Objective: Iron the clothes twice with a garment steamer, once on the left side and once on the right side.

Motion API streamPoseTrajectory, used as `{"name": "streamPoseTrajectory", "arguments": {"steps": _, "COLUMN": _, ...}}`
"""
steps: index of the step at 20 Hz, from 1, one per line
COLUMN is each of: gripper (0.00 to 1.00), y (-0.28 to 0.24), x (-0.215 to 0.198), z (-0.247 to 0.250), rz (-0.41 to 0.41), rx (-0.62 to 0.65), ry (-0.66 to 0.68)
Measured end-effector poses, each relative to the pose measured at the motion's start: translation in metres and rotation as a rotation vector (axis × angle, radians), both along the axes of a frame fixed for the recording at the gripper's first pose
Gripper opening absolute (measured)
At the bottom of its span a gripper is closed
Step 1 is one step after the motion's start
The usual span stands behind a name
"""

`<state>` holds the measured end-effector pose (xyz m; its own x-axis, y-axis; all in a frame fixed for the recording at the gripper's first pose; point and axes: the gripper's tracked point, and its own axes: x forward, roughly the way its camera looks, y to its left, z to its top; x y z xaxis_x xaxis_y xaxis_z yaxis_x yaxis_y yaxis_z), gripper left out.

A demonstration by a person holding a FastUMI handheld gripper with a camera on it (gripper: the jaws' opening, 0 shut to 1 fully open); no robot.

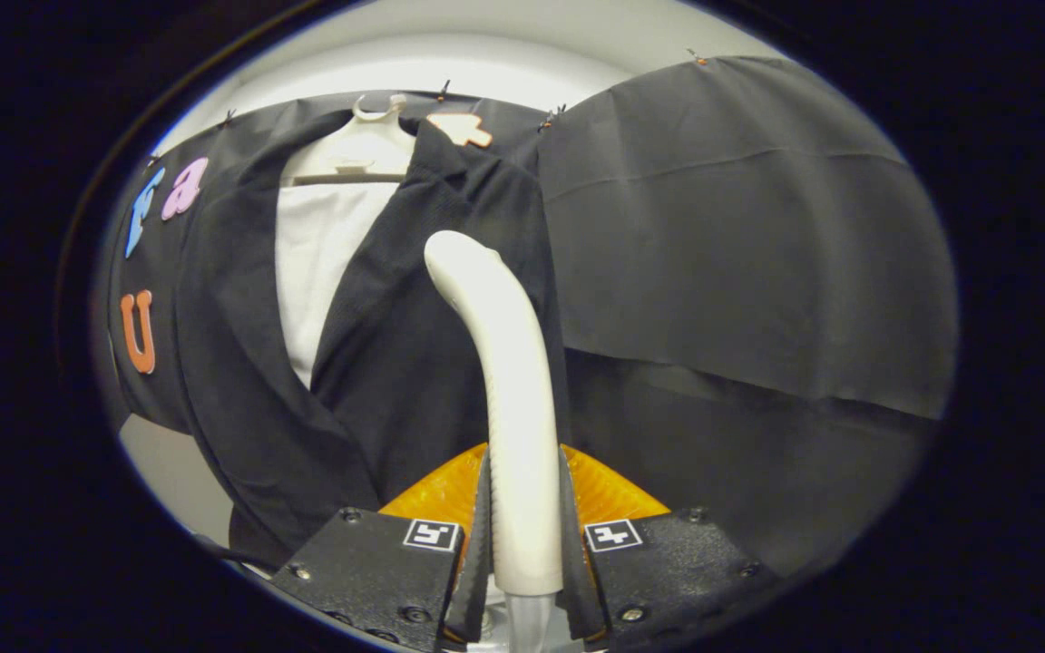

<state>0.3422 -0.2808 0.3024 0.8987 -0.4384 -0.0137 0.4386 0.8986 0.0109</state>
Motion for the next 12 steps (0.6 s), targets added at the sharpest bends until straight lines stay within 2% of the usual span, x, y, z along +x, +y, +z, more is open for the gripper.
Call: {"name": "streamPoseTrajectory", "arguments": {"steps": 12, "gripper": 0.37, "y": 0.002, "x": 0.02, "z": -0.021, "rz": 0.028, "rx": -0.038, "ry": 0.106}}
